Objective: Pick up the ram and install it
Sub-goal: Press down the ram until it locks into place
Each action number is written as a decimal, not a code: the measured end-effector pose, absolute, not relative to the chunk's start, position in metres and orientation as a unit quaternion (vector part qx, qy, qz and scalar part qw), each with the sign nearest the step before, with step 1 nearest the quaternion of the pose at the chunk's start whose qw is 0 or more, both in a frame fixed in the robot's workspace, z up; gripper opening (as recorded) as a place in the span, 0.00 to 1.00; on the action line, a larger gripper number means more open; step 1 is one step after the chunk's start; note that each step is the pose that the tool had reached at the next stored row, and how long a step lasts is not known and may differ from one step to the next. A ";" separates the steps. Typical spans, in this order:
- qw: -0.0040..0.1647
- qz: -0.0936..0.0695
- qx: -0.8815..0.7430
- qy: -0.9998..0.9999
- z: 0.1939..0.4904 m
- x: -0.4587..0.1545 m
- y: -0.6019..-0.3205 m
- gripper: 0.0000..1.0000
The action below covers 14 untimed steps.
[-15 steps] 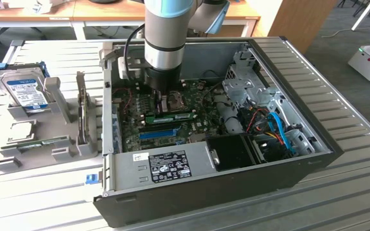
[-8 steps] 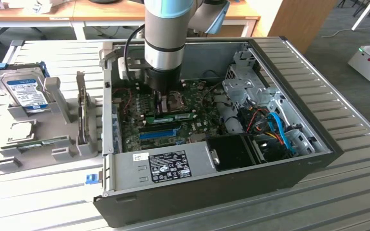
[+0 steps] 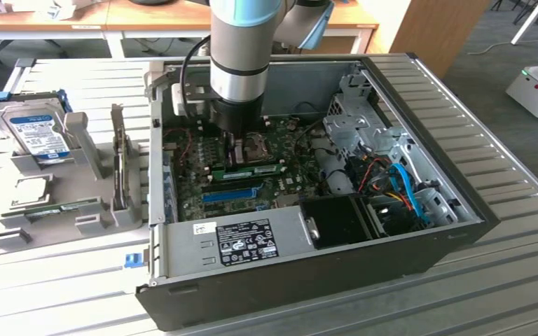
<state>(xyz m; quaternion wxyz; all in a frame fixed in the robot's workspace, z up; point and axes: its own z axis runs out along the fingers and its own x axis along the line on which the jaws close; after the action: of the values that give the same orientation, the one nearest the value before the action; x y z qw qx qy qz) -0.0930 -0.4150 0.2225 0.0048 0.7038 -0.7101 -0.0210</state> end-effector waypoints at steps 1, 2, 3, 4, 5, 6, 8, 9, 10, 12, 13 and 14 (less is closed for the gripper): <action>0.005 -0.021 0.704 -0.710 0.222 -0.093 -0.415 0.11; 0.005 -0.021 0.704 -0.710 0.222 -0.093 -0.415 0.11; 0.005 -0.021 0.704 -0.710 0.222 -0.093 -0.415 0.11; 0.005 -0.021 0.704 -0.710 0.222 -0.093 -0.415 0.11; 0.005 -0.021 0.704 -0.710 0.222 -0.093 -0.415 0.11; 0.005 -0.021 0.704 -0.710 0.222 -0.093 -0.415 0.11; 0.005 -0.021 0.704 -0.710 0.222 -0.093 -0.415 0.11; 0.005 -0.021 0.704 -0.710 0.222 -0.093 -0.415 0.11; 0.005 -0.021 0.704 -0.710 0.222 -0.093 -0.415 0.11; 0.005 -0.021 0.704 -0.710 0.222 -0.093 -0.415 0.11; 0.005 -0.021 0.704 -0.710 0.222 -0.093 -0.415 0.11; 0.005 -0.021 0.704 -0.710 0.222 -0.093 -0.415 0.11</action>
<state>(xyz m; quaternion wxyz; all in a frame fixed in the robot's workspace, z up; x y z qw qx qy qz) -0.0929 -0.4150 0.2221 0.0047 0.7038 -0.7101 -0.0210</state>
